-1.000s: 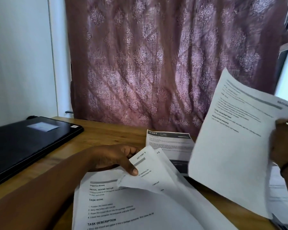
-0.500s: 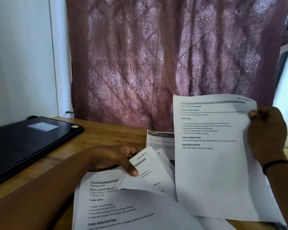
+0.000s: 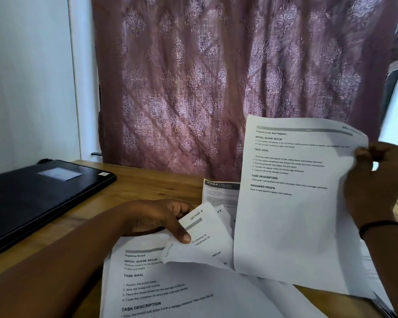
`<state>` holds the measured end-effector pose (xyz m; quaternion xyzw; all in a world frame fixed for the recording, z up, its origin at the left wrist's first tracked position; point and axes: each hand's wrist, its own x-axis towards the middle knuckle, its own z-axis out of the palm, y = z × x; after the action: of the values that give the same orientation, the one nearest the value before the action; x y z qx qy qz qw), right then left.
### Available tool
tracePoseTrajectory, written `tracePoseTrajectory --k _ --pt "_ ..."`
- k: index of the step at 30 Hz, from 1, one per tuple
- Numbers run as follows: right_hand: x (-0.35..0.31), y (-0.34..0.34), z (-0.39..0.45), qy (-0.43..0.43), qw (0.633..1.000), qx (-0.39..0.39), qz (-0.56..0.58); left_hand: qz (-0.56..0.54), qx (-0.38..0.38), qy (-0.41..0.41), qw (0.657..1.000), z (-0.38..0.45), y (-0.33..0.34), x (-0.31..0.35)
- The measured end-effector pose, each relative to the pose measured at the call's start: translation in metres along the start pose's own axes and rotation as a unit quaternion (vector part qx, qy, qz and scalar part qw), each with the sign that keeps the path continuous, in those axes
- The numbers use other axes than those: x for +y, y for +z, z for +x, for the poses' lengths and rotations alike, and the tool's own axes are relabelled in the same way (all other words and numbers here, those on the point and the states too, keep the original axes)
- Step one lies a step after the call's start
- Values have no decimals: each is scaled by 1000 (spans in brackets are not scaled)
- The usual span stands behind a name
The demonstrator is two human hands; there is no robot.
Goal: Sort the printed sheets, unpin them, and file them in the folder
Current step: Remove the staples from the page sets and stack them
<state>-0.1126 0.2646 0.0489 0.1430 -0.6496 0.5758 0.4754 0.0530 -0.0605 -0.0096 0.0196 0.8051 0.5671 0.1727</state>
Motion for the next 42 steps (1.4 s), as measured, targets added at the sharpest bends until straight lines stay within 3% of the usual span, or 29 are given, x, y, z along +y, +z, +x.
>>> tracePoseTrajectory --k 6,9,14,20,29,34,42 --pt "-5 7 -5 -2 996 -80 28 7 6 -5 1000 1 0 0" --pt "-17 12 -9 34 981 -176 70 -5 15 7 1000 1 1 -1" --pt "-16 23 -33 160 886 -418 125 -3 9 51 999 -1 7 3" --pt "-9 23 -49 229 797 -549 103 -50 49 38 997 0 4 -4" --pt "-2 20 -50 271 773 -563 109 -97 87 11 991 1 1 -7" --pt "-9 17 -51 268 764 -576 117 -81 57 16 995 -4 5 0" --pt "-18 16 -52 280 711 -642 55 -98 135 23 986 -5 9 3"
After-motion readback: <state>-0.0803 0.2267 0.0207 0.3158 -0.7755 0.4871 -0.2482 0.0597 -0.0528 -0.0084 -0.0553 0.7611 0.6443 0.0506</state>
